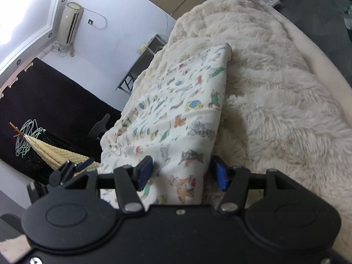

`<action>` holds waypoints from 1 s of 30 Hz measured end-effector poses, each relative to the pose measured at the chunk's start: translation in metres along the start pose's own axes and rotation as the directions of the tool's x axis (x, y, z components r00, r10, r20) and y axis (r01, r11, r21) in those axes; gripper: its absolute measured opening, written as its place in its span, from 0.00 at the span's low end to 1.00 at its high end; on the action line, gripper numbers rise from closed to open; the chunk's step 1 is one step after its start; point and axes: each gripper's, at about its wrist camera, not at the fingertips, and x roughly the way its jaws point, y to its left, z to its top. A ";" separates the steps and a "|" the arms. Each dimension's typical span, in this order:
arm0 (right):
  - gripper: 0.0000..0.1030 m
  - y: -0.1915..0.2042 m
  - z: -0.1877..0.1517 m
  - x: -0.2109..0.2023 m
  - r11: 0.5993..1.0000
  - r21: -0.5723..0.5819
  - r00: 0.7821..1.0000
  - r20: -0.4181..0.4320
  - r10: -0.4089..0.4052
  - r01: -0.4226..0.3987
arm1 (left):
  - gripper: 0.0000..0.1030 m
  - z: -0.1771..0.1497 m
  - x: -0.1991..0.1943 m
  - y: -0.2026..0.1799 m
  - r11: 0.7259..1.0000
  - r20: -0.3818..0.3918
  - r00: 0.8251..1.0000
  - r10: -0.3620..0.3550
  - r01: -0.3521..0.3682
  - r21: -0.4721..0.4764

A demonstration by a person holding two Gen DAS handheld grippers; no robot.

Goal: Fold clothes

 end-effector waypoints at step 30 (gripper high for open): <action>0.54 -0.034 0.011 0.006 0.962 0.183 0.979 0.018 0.204 -0.204 | 0.54 0.036 0.009 0.072 0.920 0.182 0.974 -0.134 0.191 -0.342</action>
